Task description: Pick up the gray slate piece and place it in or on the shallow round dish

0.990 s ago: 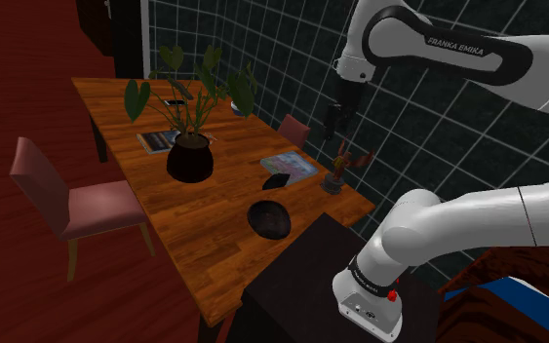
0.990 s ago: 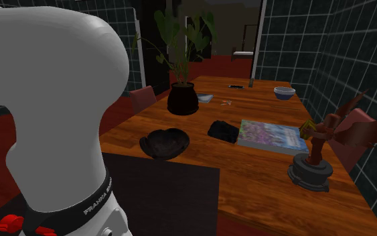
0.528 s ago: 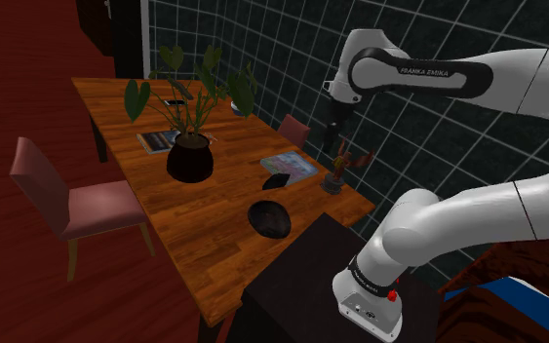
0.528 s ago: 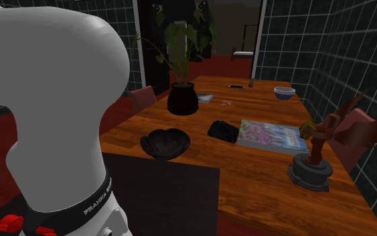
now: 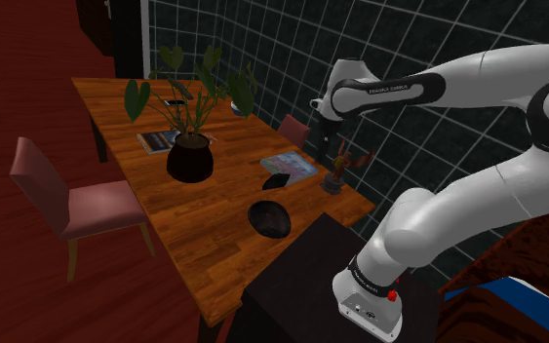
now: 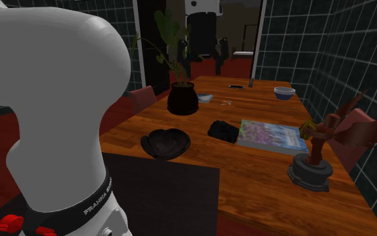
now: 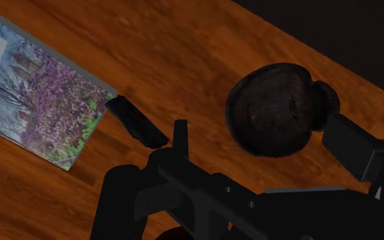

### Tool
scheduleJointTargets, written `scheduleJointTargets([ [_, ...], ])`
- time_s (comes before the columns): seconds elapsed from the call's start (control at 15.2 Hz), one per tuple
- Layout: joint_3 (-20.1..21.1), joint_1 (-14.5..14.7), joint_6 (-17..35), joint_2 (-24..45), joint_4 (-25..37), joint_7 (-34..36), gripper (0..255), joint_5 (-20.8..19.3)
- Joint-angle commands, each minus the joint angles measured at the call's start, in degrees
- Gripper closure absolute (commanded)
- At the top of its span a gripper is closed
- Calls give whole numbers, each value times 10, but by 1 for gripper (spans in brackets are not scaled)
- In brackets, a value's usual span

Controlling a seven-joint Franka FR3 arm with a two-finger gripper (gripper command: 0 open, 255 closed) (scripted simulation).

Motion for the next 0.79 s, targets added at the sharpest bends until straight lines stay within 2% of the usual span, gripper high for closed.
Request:
scheduleJointTargets([
  [0.0,-27,11,46,38,1,-49,0,-3],
  [0.2,-68,32,112,108,13,-128,0,10],
  [0.4,-105,57,176,188,33,-219,0,49],
  [0.59,-127,75,232,276,61,-330,0,122],
  [0.73,-123,75,261,336,84,-412,0,185],
])
